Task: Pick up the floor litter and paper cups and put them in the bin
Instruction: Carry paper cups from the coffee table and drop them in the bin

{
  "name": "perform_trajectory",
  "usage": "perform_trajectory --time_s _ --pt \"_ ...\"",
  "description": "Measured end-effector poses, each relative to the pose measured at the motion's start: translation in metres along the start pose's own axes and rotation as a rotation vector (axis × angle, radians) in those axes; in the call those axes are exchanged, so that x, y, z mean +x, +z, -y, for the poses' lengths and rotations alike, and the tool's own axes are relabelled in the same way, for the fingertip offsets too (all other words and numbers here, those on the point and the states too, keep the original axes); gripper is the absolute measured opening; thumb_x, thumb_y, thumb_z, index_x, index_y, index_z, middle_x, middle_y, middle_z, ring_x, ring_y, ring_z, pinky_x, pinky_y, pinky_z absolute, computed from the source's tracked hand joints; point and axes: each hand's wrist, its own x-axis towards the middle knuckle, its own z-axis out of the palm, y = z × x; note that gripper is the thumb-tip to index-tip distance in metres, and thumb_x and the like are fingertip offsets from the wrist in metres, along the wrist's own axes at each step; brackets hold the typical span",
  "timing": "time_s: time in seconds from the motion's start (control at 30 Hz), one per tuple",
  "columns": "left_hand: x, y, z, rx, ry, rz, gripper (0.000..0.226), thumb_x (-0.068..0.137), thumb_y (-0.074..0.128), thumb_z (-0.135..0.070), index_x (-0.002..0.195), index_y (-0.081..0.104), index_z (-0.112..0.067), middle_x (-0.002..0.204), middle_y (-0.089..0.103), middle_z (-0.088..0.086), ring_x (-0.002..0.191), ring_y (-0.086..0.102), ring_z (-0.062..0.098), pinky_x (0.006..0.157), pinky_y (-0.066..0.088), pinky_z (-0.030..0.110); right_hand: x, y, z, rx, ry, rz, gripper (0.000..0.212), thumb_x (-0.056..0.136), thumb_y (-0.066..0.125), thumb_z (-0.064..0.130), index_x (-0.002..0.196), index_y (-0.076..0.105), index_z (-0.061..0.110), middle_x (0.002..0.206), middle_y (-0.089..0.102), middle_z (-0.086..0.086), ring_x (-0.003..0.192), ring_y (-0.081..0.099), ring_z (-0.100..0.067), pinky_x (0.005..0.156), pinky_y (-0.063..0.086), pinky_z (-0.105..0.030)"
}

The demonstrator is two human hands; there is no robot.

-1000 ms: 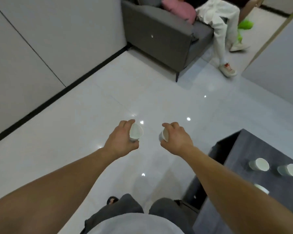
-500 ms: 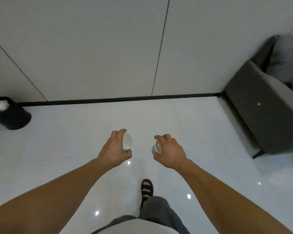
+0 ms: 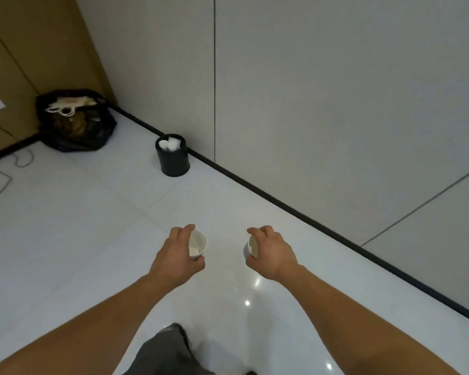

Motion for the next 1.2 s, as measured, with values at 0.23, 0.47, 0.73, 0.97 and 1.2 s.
perform_trajectory --time_s 0.23,0.47,0.73,0.97,1.2 --pt "0.106 -0.067 0.071 -0.043 -0.106 -0.107 0.080 0.076 0.071 -0.038 0.143 0.030 -0.025 0.136 0.035 0.001 0.114 0.050 0.025 0.090 0.049 0.040 0.144 -0.012 0.093 -0.089 -0.172 0.025 0.071 0.083 0.062 0.038 0.147 0.031 0.031 0.141 0.035 0.001 0.122 0.042 -0.023 0.090 0.049 -0.035" --pt "0.211 -0.148 0.121 -0.038 -0.093 -0.145 0.080 0.076 0.070 -0.039 0.143 0.029 -0.025 0.136 0.034 0.000 0.112 0.050 0.025 0.089 0.048 0.036 0.262 -0.034 0.172 -0.104 -0.191 0.005 0.072 0.083 0.062 0.039 0.147 0.030 0.031 0.140 0.035 0.001 0.122 0.042 -0.023 0.091 0.048 -0.034" --pt "0.342 -0.183 0.149 -0.020 -0.078 -0.097 0.080 0.079 0.069 -0.040 0.145 0.025 -0.026 0.139 0.032 -0.002 0.116 0.048 0.022 0.093 0.047 0.034 0.393 -0.043 0.210 -0.124 -0.204 0.038 0.072 0.084 0.061 0.039 0.147 0.029 0.032 0.141 0.036 0.002 0.122 0.043 -0.022 0.094 0.047 -0.033" --pt "0.469 -0.234 0.184 -0.006 -0.157 -0.106 0.083 0.080 0.068 -0.039 0.147 0.020 -0.029 0.138 0.030 -0.005 0.116 0.049 0.022 0.094 0.046 0.033 0.551 -0.061 0.255 -0.091 -0.267 0.052 0.074 0.084 0.064 0.042 0.147 0.029 0.030 0.143 0.036 0.001 0.124 0.041 -0.023 0.098 0.045 -0.034" --pt "0.574 -0.277 0.219 -0.007 -0.216 -0.096 0.082 0.081 0.070 -0.036 0.148 0.021 -0.031 0.138 0.030 -0.004 0.116 0.048 0.022 0.096 0.048 0.033 0.671 -0.070 0.293 -0.063 -0.305 0.111 0.073 0.084 0.065 0.044 0.146 0.030 0.029 0.143 0.036 0.000 0.124 0.041 -0.023 0.099 0.043 -0.033"
